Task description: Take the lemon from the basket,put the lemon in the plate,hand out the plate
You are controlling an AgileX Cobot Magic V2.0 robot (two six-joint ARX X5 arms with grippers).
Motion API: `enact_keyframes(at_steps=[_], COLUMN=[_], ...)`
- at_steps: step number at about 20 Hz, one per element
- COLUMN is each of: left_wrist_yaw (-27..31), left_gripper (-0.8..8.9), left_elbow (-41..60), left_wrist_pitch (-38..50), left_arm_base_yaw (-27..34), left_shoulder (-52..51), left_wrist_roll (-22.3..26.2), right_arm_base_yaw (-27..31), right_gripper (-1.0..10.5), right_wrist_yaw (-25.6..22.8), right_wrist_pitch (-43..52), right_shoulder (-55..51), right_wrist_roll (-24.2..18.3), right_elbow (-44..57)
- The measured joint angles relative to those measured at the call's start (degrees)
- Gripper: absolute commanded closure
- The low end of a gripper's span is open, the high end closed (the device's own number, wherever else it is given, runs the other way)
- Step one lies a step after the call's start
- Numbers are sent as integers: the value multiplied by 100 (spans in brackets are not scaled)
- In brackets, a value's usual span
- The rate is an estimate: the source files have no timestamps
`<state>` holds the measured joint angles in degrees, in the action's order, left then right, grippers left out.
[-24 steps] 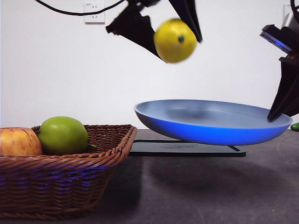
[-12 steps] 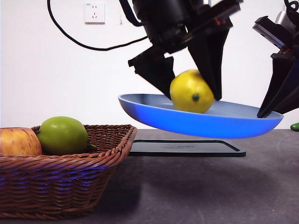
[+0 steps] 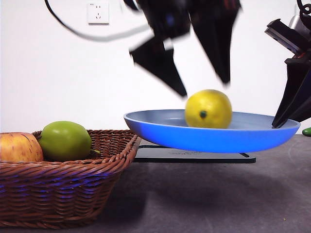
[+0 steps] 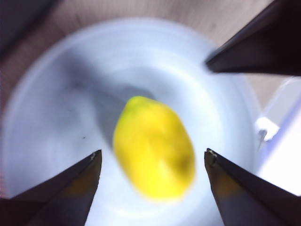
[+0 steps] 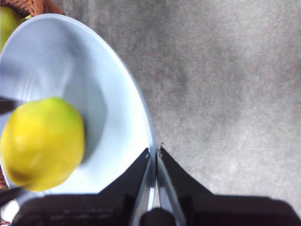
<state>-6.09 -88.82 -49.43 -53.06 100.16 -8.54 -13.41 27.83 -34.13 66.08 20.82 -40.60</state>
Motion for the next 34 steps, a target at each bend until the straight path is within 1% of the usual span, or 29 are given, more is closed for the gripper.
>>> enact_keyframes(at_steps=[3, 5, 7, 9, 12, 16, 18, 20, 22, 26, 27, 31, 32, 34], left_wrist_yaw=[0, 0, 28, 197, 514, 597, 669, 846, 896, 929, 962, 1185, 1290, 1587], left_gripper=[438, 438, 438, 438, 438, 438, 438, 438, 438, 438, 438, 438, 438, 439], left_elbow=[-35, -44, -44, -44, -44, -44, -44, -44, -44, -44, -44, -44, -44, -44], left_wrist_pitch=[-149, -413, -715, -933, -1200, -1270, -1266, -1259, -1250, -1217, -1215, -1204, -1187, -1106], left_arm_base_yaw=[0, 0, -2, -2, -2, -2, -4, -4, -4, -4, -4, -4, -4, -4], left_shoulder=[-866, -1390, -1827, -2210, -2640, -2780, -2767, -2765, -2765, -2765, -2765, -2763, -2765, -2763], left_wrist_roll=[2, 20, 44, 46, 50, 57, 59, 59, 61, 61, 61, 63, 94, 203], right_arm_base_yaw=[72, 114, 160, 227, 400, 575, 603, 603, 629, 667, 669, 713, 734, 778], right_gripper=[944, 944, 944, 944, 944, 944, 944, 944, 944, 932, 910, 756, 736, 736], right_wrist_yaw=[-26, -44, -190, -321, -339, -365, -501, -601, -621, -592, -595, -577, -573, -549], right_wrist_pitch=[-50, -48, -55, -55, -59, -70, -74, -83, -35, 72, 81, 164, 142, -42], right_shoulder=[317, 660, 1102, 1613, 2511, 3615, 4107, 4542, 4909, 5189, 5195, 5193, 5178, 5012], right_wrist_roll=[0, -7, -57, -101, -136, -133, -133, -136, -136, -133, -138, -203, -225, -321], right_elbow=[-269, -625, -1078, -1580, -2459, -3580, -3989, -4251, -4426, -4540, -4544, -4564, -4564, -4564])
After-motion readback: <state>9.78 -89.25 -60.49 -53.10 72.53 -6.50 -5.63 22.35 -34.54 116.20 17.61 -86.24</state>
